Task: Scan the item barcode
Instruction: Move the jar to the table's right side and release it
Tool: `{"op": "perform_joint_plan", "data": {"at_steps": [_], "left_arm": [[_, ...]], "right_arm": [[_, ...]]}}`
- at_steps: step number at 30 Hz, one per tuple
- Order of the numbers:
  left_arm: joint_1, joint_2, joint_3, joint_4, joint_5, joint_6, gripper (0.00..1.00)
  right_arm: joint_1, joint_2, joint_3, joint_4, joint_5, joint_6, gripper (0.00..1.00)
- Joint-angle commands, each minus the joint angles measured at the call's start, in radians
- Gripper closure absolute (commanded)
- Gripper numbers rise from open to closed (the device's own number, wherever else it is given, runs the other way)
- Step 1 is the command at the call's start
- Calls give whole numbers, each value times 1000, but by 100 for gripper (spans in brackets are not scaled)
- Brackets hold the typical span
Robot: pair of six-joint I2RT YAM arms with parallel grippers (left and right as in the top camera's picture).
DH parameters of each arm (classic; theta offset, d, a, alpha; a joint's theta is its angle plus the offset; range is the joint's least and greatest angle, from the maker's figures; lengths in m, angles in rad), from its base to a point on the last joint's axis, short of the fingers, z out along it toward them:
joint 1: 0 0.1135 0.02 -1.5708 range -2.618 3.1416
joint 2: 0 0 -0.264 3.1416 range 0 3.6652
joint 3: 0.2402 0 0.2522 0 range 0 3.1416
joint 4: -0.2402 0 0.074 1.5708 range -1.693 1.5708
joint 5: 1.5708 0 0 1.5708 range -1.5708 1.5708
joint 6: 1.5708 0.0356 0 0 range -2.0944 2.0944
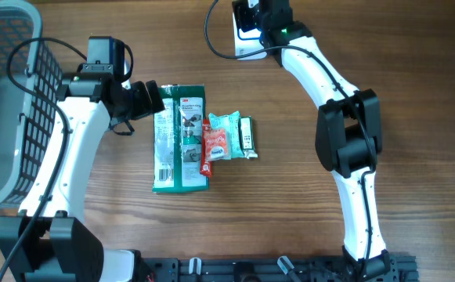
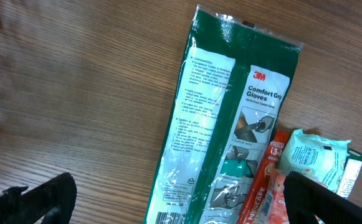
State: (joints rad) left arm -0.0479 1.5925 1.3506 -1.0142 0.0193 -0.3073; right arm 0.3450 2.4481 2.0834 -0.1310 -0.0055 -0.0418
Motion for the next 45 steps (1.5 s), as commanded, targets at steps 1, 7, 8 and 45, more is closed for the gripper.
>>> {"op": "perform_joint_plan", "data": {"at_steps": [1,7,8,45], "left_arm": [[-2,1,8,0,-13,15,0],[-2,1,8,0,-13,15,0],[-2,1,8,0,-13,16,0],[-2,1,8,0,-13,16,0]], "right_arm": [[-8,-40,20,14,16,19,96],[-33,-283,20,-168,16,27,96],[-44,-328,20,-231,16,27,96],[-632,-552,-473,-918,83,225,0]]}}
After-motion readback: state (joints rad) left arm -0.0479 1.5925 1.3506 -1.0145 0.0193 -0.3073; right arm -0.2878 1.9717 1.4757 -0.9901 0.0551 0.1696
